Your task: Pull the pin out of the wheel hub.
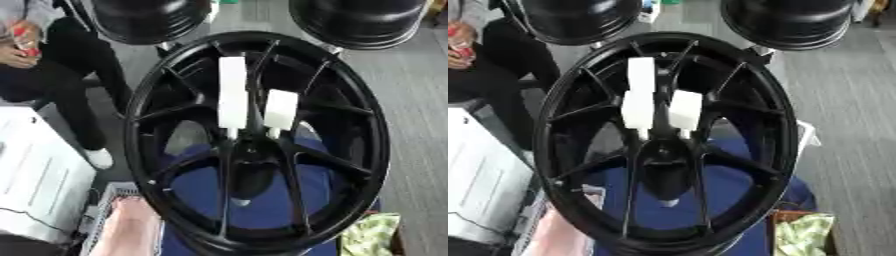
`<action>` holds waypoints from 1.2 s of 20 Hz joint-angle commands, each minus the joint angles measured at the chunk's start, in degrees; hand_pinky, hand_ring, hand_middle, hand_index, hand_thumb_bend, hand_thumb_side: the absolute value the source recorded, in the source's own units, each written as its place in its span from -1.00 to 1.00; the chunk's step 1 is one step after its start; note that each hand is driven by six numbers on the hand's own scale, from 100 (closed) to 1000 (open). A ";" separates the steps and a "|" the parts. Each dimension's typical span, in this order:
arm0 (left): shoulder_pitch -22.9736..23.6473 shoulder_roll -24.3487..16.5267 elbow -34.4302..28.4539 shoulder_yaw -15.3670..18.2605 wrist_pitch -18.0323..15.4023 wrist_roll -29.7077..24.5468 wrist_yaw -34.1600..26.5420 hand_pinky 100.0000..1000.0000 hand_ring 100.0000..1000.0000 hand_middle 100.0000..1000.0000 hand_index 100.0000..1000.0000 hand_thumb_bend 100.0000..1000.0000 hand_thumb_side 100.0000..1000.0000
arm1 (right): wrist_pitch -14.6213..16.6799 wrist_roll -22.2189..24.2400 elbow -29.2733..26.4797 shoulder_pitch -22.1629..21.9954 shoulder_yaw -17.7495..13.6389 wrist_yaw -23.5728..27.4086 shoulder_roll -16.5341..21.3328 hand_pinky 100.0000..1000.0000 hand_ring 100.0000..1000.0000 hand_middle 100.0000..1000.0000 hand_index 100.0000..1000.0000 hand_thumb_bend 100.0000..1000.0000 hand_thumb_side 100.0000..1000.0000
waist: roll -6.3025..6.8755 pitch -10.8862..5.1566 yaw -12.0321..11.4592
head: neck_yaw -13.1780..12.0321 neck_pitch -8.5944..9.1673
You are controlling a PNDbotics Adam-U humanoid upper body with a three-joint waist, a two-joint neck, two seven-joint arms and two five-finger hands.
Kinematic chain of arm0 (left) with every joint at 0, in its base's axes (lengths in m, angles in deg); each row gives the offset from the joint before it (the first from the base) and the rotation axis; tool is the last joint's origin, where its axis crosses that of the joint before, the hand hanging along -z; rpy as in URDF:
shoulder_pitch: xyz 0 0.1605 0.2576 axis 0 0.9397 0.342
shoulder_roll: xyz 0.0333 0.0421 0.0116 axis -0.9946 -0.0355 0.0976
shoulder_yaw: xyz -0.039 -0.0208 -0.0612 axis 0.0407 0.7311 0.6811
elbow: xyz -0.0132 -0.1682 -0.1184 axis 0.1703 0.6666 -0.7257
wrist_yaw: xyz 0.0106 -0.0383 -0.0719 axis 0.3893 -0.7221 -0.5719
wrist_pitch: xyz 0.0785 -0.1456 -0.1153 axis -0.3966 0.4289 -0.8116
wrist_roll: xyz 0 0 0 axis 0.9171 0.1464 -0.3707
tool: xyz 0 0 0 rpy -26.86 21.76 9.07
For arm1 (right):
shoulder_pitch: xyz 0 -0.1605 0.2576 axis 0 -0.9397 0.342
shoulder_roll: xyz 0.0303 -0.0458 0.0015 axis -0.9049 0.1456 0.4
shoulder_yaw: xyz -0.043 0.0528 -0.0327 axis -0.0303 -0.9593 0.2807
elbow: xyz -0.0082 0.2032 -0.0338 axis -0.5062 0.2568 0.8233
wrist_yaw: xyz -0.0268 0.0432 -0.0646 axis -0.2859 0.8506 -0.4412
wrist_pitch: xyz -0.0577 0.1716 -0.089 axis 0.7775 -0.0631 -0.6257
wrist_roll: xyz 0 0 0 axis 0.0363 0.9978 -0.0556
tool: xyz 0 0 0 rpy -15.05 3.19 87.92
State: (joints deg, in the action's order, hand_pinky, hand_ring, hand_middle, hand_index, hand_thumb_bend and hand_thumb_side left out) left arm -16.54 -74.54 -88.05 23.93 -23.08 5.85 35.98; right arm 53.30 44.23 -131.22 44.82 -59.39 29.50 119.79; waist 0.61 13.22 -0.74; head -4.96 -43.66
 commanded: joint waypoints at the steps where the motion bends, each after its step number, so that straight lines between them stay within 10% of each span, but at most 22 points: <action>1: -0.22 -1.28 -0.90 0.62 -0.09 0.15 0.26 0.24 0.91 0.36 0.48 -0.04 0.37 | -0.34 0.15 -1.23 1.08 -0.34 -0.46 3.10 0.66 0.36 0.54 0.69 -1.00 -0.10 | -0.17 -1.04 -0.02 | 0.13 0.63; 15: -0.24 -2.57 -0.90 -0.24 0.30 -0.81 0.20 0.24 0.91 0.36 0.48 -0.04 0.38 | -10.37 19.38 -4.00 13.61 10.73 -7.45 21.66 0.74 0.56 0.65 0.78 -1.00 -0.76 | -0.96 -1.37 -0.54 | 0.98 0.53; 24: -0.24 -3.89 -0.90 -0.94 0.53 -1.55 0.16 0.24 0.91 0.36 0.48 -0.05 0.38 | -13.19 40.43 -4.58 24.12 22.58 -13.76 25.41 0.78 0.76 0.74 0.84 -1.00 -0.20 | -2.16 -1.63 -0.77 | 1.82 0.77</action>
State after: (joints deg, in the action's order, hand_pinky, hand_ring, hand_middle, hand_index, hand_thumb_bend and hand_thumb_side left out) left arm -16.48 -76.37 -88.05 22.93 -22.51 4.63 35.98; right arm 40.24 81.74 -135.24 67.98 -37.69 17.12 143.02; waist -0.80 13.22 -1.50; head -3.36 -43.24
